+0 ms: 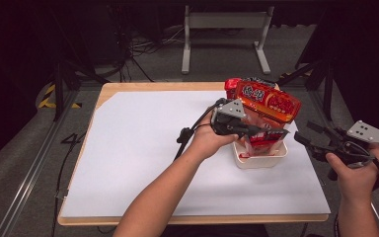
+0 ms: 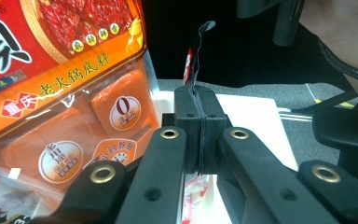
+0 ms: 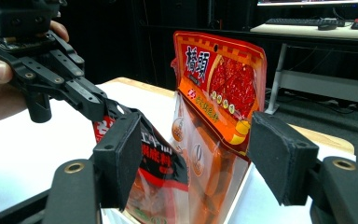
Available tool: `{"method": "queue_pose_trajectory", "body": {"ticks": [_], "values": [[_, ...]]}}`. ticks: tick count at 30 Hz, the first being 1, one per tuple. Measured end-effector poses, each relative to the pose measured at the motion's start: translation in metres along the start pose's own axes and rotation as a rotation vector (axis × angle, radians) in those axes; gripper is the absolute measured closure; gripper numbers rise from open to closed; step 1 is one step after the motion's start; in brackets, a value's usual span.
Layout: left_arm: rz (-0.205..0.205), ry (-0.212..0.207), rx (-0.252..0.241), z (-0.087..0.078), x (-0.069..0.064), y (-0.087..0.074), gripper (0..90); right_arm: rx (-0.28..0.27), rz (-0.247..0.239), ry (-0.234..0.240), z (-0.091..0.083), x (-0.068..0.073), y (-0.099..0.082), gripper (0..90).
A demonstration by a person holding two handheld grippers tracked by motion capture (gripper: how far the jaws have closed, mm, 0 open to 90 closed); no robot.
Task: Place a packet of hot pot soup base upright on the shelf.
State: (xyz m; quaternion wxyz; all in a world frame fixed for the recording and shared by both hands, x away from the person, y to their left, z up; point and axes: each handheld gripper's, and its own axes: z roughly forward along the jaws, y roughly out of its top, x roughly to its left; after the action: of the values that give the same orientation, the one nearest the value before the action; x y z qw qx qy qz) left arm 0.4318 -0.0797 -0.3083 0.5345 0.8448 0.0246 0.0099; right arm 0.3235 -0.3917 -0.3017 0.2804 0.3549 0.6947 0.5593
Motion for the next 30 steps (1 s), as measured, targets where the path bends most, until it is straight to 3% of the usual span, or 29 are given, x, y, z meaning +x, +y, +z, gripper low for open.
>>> {"method": "queue_pose_trajectory", "body": {"ticks": [21, 25, 30], "values": [[-0.021, -0.020, 0.027, 0.015, 0.002, -0.012, 89.1, 0.007, 0.003, 0.010, 0.003, 0.000, -0.001, 34.9], [-0.062, -0.044, 0.021, 0.016, 0.004, -0.014, 82.2, 0.010, 0.008, 0.012, 0.003, 0.000, -0.001, 34.7], [-0.066, -0.035, 0.033, 0.014, 0.005, -0.014, 73.7, 0.013, 0.011, 0.015, 0.004, -0.001, -0.002, 34.6]]}}
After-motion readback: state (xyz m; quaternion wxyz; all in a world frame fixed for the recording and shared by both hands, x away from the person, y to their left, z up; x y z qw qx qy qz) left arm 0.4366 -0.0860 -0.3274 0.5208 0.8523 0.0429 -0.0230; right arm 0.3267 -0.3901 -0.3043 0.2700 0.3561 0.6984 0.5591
